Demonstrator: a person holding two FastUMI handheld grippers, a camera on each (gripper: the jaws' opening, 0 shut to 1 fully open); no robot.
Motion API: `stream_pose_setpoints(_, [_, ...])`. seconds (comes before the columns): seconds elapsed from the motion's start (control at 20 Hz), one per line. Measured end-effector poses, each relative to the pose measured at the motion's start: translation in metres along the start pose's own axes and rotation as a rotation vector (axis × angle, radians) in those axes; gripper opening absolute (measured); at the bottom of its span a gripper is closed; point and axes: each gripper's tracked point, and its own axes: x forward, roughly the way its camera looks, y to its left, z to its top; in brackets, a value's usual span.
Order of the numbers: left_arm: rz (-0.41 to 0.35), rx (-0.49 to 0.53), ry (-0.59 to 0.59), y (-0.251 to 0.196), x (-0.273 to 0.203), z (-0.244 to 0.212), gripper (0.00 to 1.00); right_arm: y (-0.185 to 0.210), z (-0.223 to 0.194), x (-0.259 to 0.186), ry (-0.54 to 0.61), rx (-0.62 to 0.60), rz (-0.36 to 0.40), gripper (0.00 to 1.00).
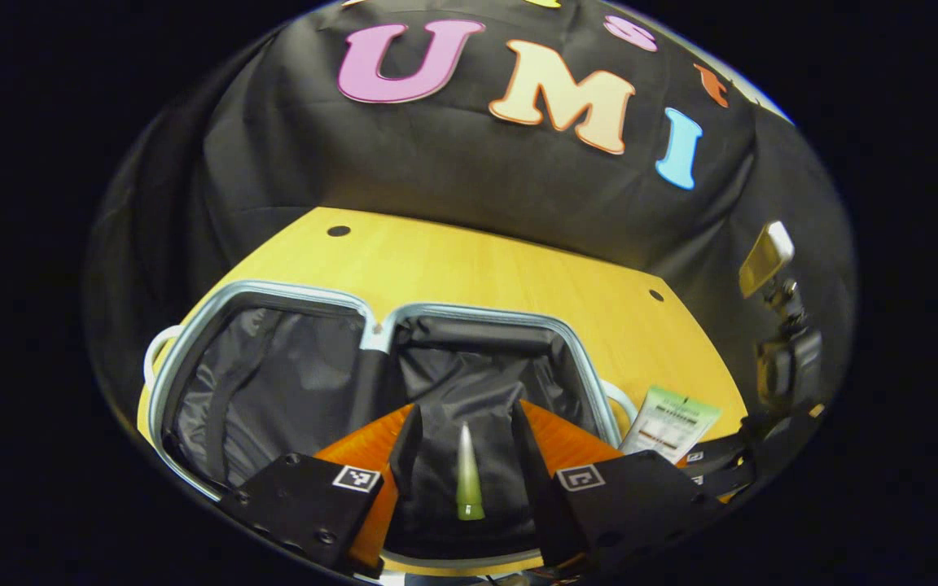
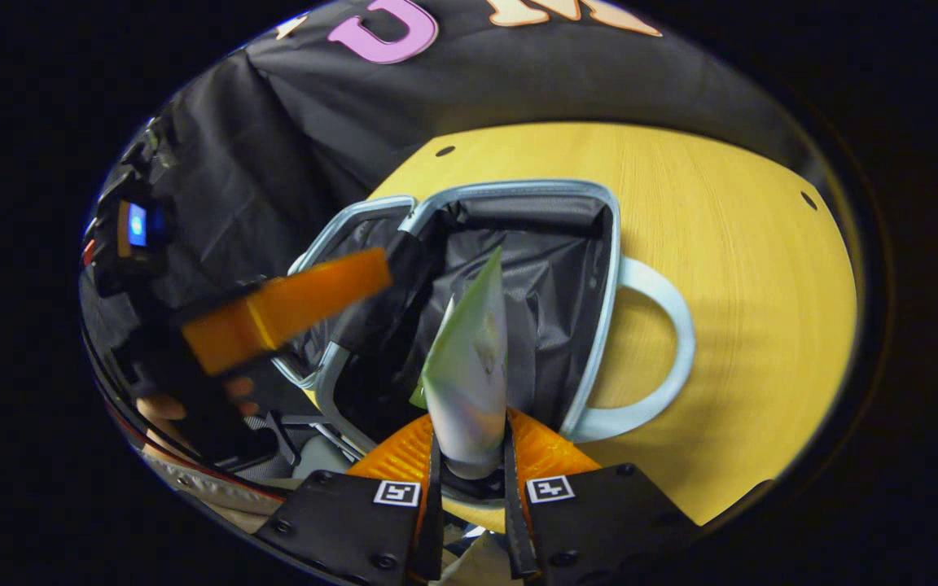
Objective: First open the suitcase, pack the skin care products into it, and then close the suitcase.
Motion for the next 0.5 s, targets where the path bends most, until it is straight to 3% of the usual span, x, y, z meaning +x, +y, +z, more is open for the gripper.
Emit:
stream_pose_setpoints(0.15, [0.057, 0.005, -0.02, 0.047, -0.011, 0.014, 0.8, 0.008, -0.001, 0.018, -0.001, 0.033, -0.033, 0.33])
stream_pose_setpoints(0.3, [0.112, -0.013, -0.039, 0.091, -0.023, 0.023, 0.8, 0.008, 0.0, 0.029, -0.008, 0.043, -0.086, 0.34])
stream_pose_setpoints(0.35, [0.134, -0.024, -0.039, 0.106, -0.028, 0.024, 0.8, 0.012, 0.0, 0.033, -0.015, 0.053, -0.088, 0.41])
stream_pose_setpoints(0.45, [0.179, -0.051, -0.046, 0.138, -0.031, 0.026, 0.81, 0.02, 0.013, 0.032, -0.064, 0.089, -0.074, 0.36])
stream_pose_setpoints(0.5, [0.196, -0.062, -0.047, 0.151, -0.034, 0.025, 0.81, 0.022, 0.021, 0.031, -0.089, 0.103, -0.071, 0.58])
